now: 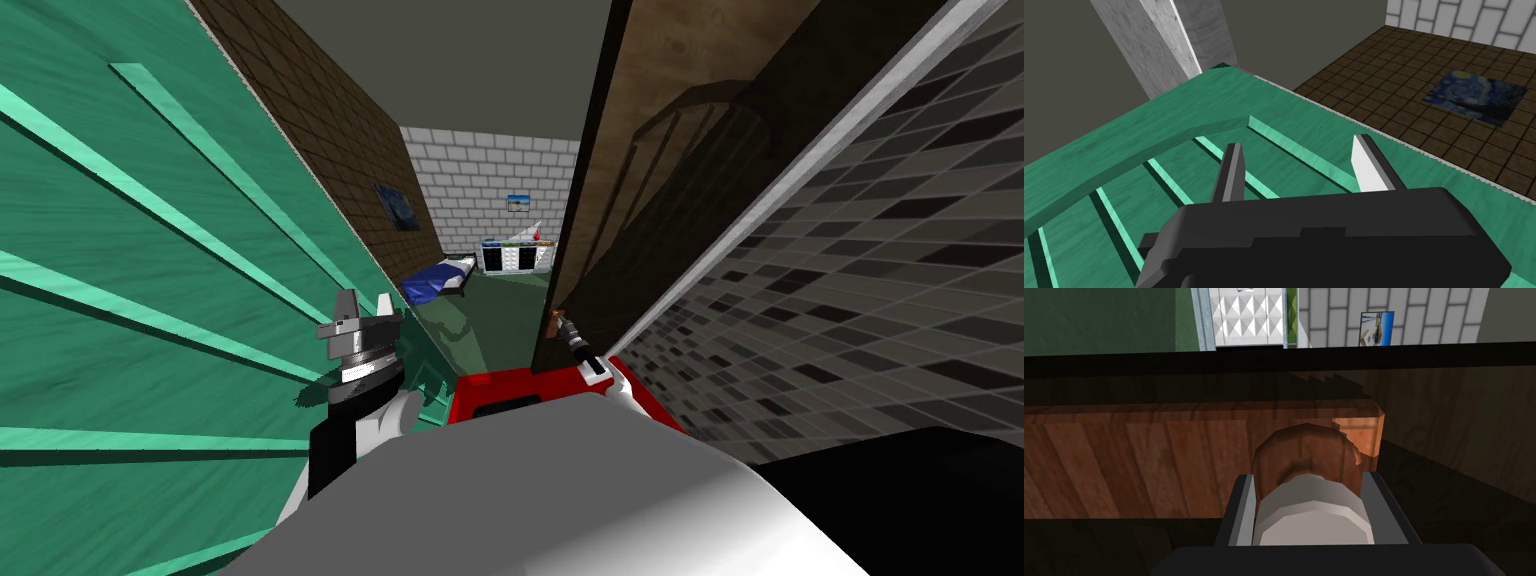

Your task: Pull the door open

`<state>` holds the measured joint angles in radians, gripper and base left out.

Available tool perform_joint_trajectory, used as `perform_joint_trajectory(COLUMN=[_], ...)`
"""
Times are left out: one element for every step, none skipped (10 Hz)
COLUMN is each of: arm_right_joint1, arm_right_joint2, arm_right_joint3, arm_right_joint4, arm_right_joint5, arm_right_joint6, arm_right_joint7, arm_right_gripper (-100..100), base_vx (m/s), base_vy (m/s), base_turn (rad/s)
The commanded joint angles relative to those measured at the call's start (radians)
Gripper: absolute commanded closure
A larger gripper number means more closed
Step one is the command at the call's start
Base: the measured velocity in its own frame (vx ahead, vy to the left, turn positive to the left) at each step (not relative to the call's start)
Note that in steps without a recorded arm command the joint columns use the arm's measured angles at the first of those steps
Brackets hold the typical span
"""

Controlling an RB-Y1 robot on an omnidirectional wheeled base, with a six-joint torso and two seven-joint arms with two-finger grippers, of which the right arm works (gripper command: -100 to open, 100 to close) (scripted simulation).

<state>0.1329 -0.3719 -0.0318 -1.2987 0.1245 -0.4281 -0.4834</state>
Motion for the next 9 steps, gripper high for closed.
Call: perform_joint_trajectory(arm_right_joint1=[0.022,0.034,0.046,0.058,0.068,0.079,0.071,0.085,0.092], arm_right_joint2=[-0.021,-0.036,-0.05,-0.064,-0.076,-0.09,-0.08,-0.095,-0.105], arm_right_joint3=[0.015,0.023,0.031,0.039,0.046,0.053,0.053,0.06,0.063], arm_right_joint4=[-0.006,-0.013,-0.019,-0.025,-0.03,-0.036,-0.029,-0.027,-0.028], arm_right_joint5=[0.003,0.005,0.006,0.008,0.009,0.011,0.011,0.014,0.016], arm_right_joint6=[-0.019,-0.031,-0.043,-0.055,-0.066,-0.077,-0.071,-0.094,-0.107], arm_right_joint7=[-0.022,-0.037,-0.051,-0.065,-0.077,-0.09,-0.081,-0.097,-0.106], arm_right_gripper=[100,100,100,100,100,100,100,100,100], base_vx=[-0.204,-0.198,-0.202,-0.216,-0.214,-0.213,-0.098,-0.103,-0.18], base_vy=[-0.107,-0.101,-0.085,-0.109,-0.133,-0.114,-0.04,-0.033,-0.079], base_turn=[0.147,0.135,0.112,0.131,0.13,0.121,0.033,0.114,0.129])
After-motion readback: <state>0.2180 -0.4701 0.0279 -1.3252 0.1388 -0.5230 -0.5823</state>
